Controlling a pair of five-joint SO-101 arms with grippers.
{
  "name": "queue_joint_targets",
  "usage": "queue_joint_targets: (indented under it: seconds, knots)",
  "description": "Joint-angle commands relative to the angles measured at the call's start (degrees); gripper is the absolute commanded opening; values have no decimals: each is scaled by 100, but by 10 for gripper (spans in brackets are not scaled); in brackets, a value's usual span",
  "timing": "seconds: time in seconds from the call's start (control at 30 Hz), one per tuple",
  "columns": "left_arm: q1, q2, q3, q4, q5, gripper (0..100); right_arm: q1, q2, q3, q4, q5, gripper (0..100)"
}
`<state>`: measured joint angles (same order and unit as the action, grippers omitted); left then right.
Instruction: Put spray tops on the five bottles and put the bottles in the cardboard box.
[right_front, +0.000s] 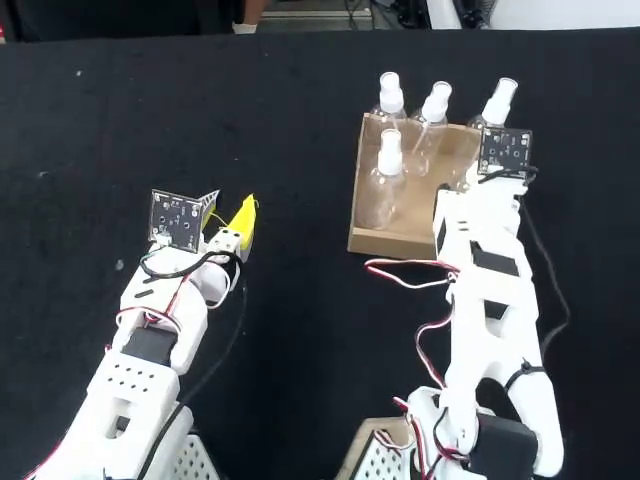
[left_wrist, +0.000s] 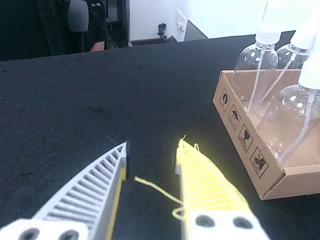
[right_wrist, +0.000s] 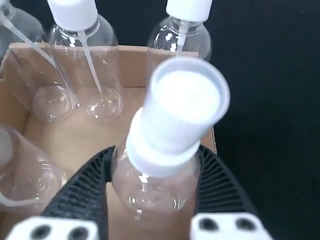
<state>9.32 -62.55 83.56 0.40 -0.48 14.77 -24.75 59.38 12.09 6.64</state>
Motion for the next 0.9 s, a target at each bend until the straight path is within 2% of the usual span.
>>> queue_joint_targets:
  seconds: [0.0,0.1,0.63,0.77,0.87]
  knots:
    - [13,-88,-92,-114,0,156,-70,-13,-251,-18,9,175]
    - [13,-88,-92,-114,0,156,-88,-13,-251,-18,9,221]
    - [13,-88,-92,-114,0,156,-97,-22,-163,-18,9,226]
    - [13,-88,-92,-114,0,156,-404,-22,-136,-229,53,226]
    - [13,-88,-92,-114,0,156,-369,-22,-119,-308,53,225]
